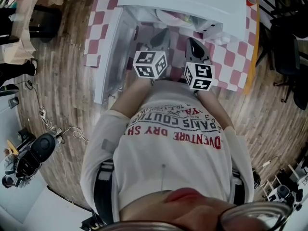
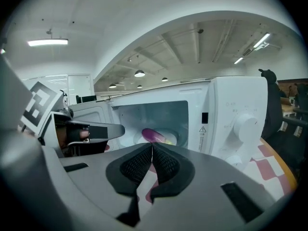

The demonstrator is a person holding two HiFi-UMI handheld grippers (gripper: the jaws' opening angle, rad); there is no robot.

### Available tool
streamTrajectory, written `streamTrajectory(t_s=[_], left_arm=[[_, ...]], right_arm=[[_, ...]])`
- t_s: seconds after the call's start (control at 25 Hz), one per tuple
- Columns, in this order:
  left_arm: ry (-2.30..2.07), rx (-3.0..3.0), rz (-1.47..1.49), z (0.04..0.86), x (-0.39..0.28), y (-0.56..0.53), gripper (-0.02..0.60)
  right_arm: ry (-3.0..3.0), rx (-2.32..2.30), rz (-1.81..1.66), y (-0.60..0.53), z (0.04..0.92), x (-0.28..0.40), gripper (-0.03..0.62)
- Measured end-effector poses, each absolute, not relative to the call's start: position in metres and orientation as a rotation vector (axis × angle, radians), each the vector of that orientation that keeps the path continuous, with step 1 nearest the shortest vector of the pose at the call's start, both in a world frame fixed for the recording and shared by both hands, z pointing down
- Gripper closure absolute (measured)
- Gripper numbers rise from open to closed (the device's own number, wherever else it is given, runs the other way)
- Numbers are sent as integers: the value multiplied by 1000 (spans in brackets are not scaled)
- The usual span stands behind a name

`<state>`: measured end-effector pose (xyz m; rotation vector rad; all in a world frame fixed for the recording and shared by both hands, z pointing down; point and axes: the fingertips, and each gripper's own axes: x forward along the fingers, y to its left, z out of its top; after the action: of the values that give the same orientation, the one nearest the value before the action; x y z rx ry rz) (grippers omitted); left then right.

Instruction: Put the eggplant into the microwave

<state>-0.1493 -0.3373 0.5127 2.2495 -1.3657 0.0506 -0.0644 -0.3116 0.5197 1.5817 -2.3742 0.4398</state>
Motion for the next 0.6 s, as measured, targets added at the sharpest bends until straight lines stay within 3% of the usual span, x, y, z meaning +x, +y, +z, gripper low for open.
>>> streamTrajectory(t_s=[0.32, 0.6], left_arm=[[-1545, 2664, 166, 460, -140, -314, 557], [-1644, 2740, 65, 436, -145, -305, 556]], right_arm=[[-2427, 1550, 357, -306, 502, -78, 568], [-2437, 1526, 277, -299, 491, -86, 568]])
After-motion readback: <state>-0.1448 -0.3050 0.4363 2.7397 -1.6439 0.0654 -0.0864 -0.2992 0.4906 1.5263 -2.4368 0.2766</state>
